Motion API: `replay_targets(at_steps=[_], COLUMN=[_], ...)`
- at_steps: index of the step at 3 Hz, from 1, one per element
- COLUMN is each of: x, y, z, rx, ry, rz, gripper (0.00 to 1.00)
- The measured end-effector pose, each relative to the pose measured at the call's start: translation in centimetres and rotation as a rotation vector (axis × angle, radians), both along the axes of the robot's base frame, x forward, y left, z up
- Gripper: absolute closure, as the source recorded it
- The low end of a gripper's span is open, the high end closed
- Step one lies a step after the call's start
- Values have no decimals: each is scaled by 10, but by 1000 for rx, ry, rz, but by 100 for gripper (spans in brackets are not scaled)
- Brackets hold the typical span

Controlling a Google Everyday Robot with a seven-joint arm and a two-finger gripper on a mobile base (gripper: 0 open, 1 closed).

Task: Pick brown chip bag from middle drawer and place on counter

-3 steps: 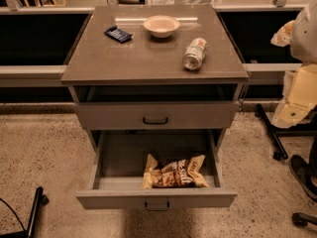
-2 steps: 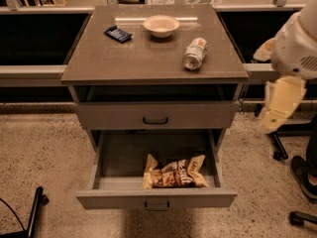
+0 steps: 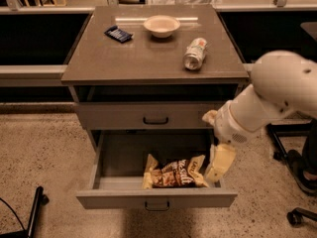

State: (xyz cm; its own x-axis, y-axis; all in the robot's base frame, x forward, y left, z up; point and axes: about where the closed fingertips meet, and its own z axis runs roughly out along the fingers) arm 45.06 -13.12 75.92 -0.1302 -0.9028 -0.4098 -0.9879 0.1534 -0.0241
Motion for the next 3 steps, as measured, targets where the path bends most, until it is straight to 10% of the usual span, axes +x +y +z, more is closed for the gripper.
replay_targets(at_steps=[3], x=[0], y=[8], z=[-32], rx=[93], ry=[-61], rz=[79], gripper=[0])
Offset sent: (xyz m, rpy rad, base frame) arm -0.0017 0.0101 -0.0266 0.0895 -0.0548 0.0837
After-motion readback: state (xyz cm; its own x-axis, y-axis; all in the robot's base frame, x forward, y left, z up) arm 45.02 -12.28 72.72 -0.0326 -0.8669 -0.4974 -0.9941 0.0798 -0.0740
